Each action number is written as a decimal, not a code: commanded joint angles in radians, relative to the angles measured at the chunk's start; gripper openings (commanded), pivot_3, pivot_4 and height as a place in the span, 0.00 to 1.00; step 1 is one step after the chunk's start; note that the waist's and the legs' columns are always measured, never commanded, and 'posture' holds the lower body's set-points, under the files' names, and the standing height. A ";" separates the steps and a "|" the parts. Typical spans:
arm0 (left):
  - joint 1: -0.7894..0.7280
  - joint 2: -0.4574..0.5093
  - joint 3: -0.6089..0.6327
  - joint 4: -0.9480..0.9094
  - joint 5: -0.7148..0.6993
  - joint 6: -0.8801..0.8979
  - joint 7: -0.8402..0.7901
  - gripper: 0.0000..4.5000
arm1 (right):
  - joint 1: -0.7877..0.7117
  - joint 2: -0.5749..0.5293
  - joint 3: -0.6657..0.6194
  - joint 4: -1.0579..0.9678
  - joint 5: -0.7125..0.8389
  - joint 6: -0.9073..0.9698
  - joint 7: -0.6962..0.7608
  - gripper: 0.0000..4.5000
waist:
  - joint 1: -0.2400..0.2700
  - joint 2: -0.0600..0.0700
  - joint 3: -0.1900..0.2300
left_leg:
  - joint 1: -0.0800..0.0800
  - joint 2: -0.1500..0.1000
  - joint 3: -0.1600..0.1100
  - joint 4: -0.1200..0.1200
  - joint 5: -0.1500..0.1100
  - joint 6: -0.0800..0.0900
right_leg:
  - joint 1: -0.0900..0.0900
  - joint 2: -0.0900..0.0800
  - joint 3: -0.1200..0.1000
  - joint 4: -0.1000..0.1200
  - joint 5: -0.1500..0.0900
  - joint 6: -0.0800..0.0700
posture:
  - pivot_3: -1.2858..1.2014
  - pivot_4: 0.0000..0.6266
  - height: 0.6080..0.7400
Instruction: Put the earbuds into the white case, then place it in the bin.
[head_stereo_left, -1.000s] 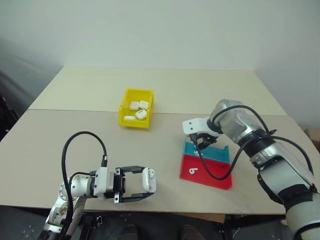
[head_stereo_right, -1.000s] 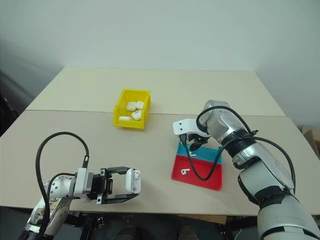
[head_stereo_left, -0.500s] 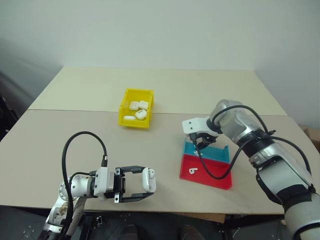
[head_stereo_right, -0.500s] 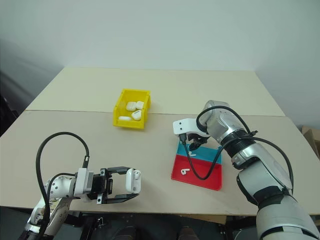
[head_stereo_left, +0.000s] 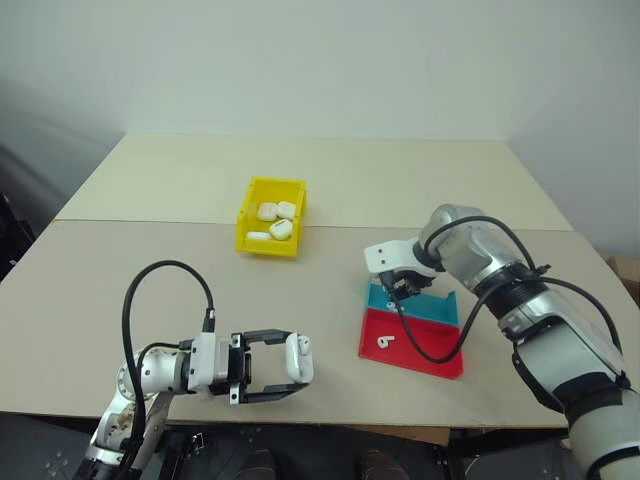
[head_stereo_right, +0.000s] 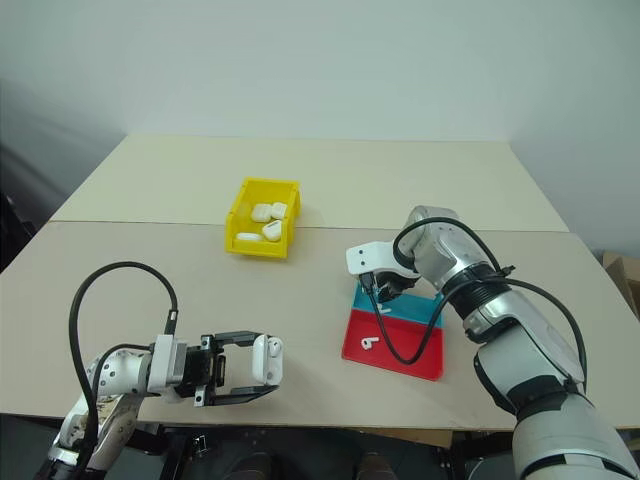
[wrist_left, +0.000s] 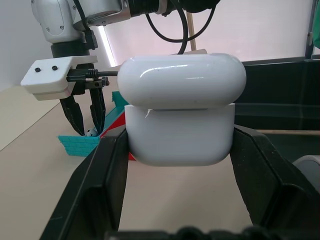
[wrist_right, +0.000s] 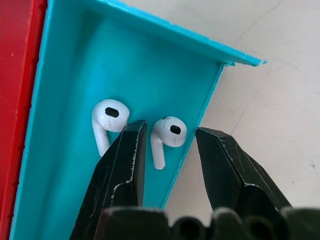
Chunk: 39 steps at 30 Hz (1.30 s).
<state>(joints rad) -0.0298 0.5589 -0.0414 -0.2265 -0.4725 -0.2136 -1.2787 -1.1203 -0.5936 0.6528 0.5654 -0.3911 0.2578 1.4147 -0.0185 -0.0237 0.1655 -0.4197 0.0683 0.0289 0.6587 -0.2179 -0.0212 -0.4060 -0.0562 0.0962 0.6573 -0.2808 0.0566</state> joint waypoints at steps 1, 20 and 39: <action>-0.010 0.007 -0.002 -0.022 -0.007 -0.015 -0.001 0.61 | -0.001 -0.003 -0.027 -0.018 -0.010 -0.007 -0.001 0.45 | 0.000 0.000 0.000 | 0.000 0.000 0.000 0.000 0.000 0.000 | 0.000 0.000 0.000 0.000 0.000 0.000 | 0.52 0.24 1.00; -0.007 0.005 -0.007 -0.020 -0.002 -0.021 0.002 0.61 | 0.008 -0.008 -0.026 -0.015 -0.031 -0.034 -0.008 0.28 | 0.000 0.000 0.000 | 0.000 0.000 0.000 0.000 0.000 0.000 | 0.000 0.000 0.000 0.000 0.000 0.000 | 0.52 0.24 1.00; -0.117 -0.046 0.006 -0.145 -0.139 0.137 0.123 0.61 | 0.110 -0.158 -0.406 -0.543 0.206 0.382 0.020 0.24 | 0.015 0.001 0.001 | -0.002 0.000 -0.002 0.001 0.000 0.000 | 0.000 0.000 -0.001 0.000 0.000 0.000 | 0.52 0.24 1.00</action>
<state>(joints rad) -0.1331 0.5174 -0.0435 -0.3205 -0.5697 -0.0961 -1.1774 -1.0142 -0.7240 0.3389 0.1311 -0.2416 0.5419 1.4284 -0.0035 -0.0230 0.1660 -0.4218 0.0680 0.0265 0.6599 -0.2180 -0.0212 -0.4056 -0.0566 0.0946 0.6568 -0.2807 0.0569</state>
